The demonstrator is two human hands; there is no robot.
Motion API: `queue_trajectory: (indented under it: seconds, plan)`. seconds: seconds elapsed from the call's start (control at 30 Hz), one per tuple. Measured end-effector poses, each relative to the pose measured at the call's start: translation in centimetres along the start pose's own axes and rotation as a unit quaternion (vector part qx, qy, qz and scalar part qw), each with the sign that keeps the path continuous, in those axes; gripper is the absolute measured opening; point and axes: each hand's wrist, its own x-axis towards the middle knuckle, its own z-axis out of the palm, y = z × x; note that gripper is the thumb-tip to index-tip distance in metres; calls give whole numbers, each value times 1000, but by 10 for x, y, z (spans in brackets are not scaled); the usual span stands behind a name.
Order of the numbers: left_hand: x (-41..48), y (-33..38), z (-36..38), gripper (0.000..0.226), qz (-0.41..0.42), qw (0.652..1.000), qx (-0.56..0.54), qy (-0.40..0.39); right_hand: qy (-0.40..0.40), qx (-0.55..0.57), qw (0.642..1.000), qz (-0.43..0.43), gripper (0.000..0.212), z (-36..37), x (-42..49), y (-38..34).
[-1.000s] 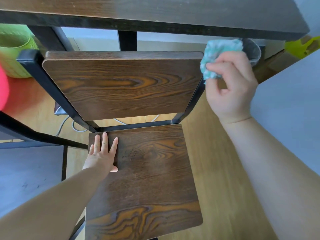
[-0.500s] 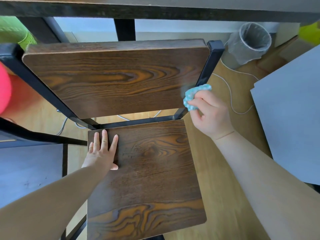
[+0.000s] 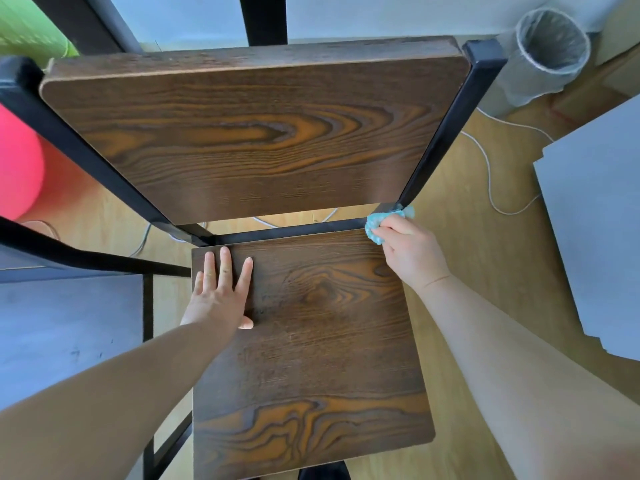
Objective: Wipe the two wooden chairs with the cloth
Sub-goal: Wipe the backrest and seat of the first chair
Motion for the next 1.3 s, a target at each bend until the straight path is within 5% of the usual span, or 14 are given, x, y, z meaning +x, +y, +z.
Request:
queue_trajectory:
  seconds: [0.17,0.47,0.67,0.8,0.93,1.17,1.3]
  plan:
    - [0,-1,0,114,4,1000,0,5,-22,2,999,30,36,22,0,-6]
    - [-5,1,-4,111,6,1000,-1,0,-19,73,985,152,25,17,1,-49]
    - [-7,0,-5,111,7,1000,-8,5,-101,139,973,157,24,23,-37,-107]
    - [-9,-2,-6,111,13,1000,-18,7,19,177,961,209,24,10,-43,-110]
    - [-7,-3,-4,113,16,999,-27,11,172,158,920,315,34,-8,-27,-71]
    - [-8,-5,0,114,22,999,-37,25,58,213,854,471,28,1,5,-46]
    - [-8,-6,-1,114,26,998,-45,25,91,278,789,540,25,15,7,-61]
